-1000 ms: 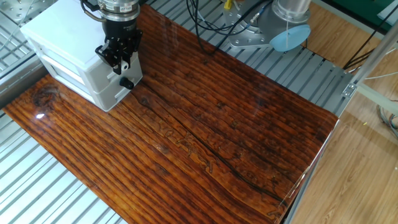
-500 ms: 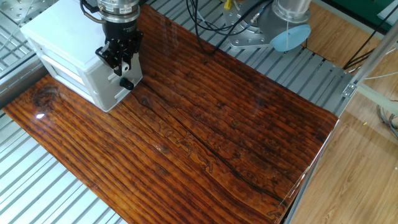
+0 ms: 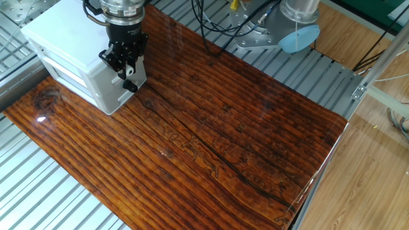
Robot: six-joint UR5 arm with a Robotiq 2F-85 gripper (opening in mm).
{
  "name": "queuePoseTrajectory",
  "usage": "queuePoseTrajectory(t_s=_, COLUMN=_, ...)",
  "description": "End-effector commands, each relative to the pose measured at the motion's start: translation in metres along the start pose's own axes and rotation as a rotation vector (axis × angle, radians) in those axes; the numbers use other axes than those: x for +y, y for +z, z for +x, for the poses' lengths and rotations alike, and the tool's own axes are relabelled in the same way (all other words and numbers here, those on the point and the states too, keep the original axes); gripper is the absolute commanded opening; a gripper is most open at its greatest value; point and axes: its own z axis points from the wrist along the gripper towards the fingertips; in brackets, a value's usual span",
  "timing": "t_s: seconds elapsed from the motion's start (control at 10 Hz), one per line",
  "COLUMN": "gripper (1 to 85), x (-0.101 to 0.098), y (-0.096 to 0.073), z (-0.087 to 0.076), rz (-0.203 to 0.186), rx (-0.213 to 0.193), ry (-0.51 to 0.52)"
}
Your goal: Grasp the handle and open the drawer
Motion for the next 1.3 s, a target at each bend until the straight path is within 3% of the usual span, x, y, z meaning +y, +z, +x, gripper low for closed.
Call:
queuePoseTrajectory(t_s=0.0, gripper=32.3, x=-0.002, y=0.0, z=-0.007, rz=0.005, rx=-0.009, ry=0.017)
queuePoseTrajectory(t_s=0.6, gripper=32.3, x=-0.004, y=-0.003, z=-0.014, rz=-0.005, rx=-0.002, ry=0.025)
queuePoseTrajectory(t_s=1.2, gripper=32.3, x=-0.008, y=-0.005, z=-0.032, rz=-0.014, rx=-0.002, ry=0.049)
